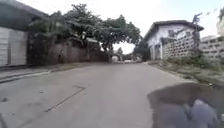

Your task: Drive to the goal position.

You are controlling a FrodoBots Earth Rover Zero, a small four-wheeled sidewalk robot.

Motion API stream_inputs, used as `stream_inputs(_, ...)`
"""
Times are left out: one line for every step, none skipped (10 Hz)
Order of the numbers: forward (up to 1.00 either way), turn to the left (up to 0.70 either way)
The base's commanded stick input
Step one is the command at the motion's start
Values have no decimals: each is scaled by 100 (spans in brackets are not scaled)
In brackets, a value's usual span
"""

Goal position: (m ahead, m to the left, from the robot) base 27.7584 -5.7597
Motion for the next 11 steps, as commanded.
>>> stream_inputs(100,0)
stream_inputs(100,-24)
stream_inputs(100,-40)
stream_inputs(100,-40)
stream_inputs(100,-40)
stream_inputs(100,-40)
stream_inputs(100,-40)
stream_inputs(100,-40)
stream_inputs(100,-40)
stream_inputs(100,-40)
stream_inputs(100,-40)
